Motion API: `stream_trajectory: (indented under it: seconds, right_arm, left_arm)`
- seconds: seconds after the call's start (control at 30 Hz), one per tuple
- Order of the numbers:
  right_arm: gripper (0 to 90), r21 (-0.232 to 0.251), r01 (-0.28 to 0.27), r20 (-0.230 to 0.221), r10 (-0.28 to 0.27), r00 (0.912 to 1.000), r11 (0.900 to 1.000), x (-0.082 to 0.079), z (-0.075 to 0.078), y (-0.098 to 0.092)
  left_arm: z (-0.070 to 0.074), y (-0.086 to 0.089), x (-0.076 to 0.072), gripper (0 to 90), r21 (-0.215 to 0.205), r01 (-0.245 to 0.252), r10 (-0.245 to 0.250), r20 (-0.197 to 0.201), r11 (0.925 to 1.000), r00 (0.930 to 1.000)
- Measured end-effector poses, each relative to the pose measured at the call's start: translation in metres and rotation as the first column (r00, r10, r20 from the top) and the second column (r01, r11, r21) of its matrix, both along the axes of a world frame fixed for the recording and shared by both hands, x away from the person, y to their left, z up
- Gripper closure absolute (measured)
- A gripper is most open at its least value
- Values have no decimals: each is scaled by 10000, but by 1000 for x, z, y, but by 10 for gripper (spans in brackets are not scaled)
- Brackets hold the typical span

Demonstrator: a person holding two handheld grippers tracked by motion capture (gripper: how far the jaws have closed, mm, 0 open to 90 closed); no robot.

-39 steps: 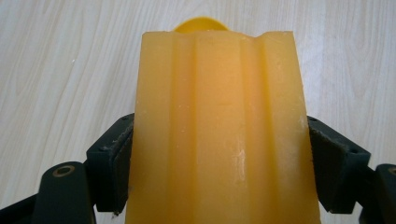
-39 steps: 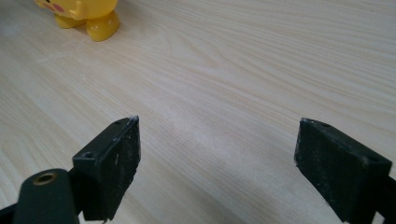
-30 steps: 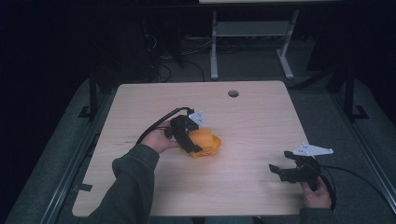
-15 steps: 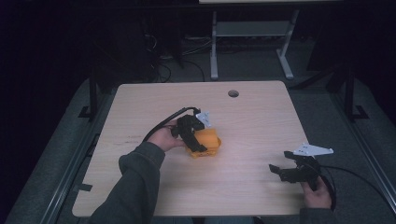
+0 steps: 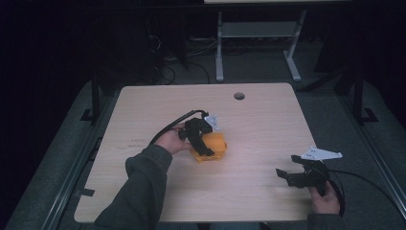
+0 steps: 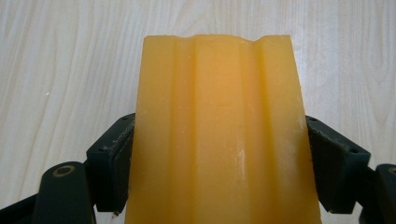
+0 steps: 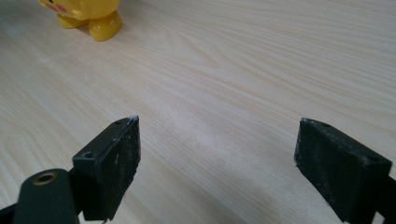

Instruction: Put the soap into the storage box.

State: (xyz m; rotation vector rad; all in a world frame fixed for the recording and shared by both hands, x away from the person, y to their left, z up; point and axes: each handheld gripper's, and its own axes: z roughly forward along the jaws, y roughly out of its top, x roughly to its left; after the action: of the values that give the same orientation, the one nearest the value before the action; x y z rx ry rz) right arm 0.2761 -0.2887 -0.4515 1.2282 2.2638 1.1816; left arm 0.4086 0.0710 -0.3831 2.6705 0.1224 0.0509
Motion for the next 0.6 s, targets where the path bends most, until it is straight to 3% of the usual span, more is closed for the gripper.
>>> stream_trajectory:
  seconds: [0.33, 0.6]
  right_arm:
    - [139, -9, -37, 43, 37, 10000, 10000, 0, 0, 0]
    - [139, -10, -37, 11, 37, 10000, 10000, 0, 0, 0]
  left_arm:
    - [-4, 1, 3, 208, 17, 15, -15, -72, 10000, 10000]
    - [-10, 1, 3, 207, 372, 90, -88, -78, 9993, 9999]
